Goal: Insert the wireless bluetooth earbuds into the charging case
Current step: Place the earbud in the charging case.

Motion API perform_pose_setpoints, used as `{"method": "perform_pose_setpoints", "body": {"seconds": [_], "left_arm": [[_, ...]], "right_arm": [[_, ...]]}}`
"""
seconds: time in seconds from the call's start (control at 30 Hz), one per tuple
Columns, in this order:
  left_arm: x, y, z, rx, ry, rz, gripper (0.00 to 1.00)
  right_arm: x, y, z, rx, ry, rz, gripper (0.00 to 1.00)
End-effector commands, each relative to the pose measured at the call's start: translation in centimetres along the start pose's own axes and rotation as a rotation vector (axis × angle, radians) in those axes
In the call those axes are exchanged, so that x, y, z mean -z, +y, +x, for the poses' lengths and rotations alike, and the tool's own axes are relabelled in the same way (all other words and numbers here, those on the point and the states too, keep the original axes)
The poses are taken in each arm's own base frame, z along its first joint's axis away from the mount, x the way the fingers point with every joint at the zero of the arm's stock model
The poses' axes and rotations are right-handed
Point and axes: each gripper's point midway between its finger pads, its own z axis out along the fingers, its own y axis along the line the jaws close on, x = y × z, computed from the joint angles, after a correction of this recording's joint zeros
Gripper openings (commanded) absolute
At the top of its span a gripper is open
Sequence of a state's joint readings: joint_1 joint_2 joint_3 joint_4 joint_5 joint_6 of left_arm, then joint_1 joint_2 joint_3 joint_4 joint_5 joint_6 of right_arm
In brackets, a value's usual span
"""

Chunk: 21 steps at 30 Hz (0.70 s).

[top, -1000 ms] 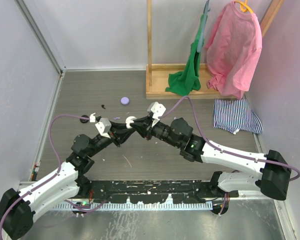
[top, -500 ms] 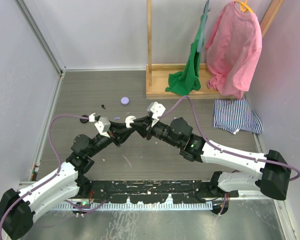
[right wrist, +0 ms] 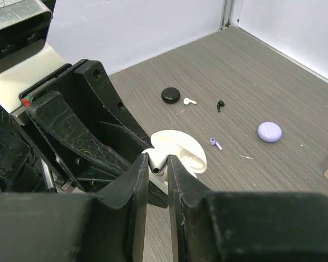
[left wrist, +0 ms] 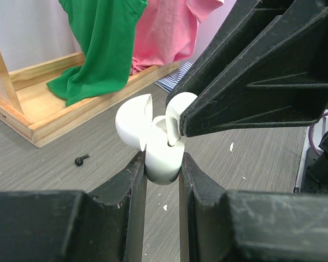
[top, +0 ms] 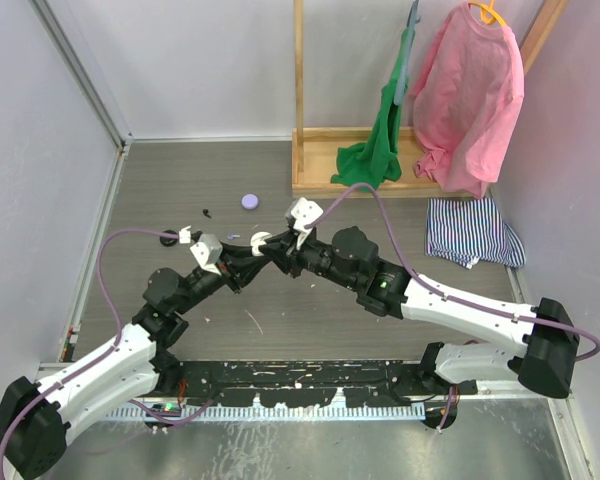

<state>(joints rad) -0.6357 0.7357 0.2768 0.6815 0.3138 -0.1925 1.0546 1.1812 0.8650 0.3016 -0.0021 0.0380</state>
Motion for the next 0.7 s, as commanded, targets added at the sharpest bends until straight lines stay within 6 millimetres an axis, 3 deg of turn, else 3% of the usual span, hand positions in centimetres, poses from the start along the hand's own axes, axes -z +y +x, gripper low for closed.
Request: {"method": "perform_pose_setpoints", "body": {"seconds": [0.0,0.33,0.67], "left_arm": [[-0.9,0.1,-4.5,-0.082,-0.119,-0.01,0.0],[-1.1,1.6,-4.5,-0.079,-0.111,-0.088,0.0],[-1.2,0.7,-4.2,-0.14,-0.099,-0.031,0.0]], "right_arm": [[0.0,0.7,-0.7,-0.026,0.044,-0.02,0.17],[0.3,0.2,-0.8,-0.068,0.106,0.031,0.17],[-0.3,-0.1,-0.4,-0.107,0.171,0.076,0.15]]}}
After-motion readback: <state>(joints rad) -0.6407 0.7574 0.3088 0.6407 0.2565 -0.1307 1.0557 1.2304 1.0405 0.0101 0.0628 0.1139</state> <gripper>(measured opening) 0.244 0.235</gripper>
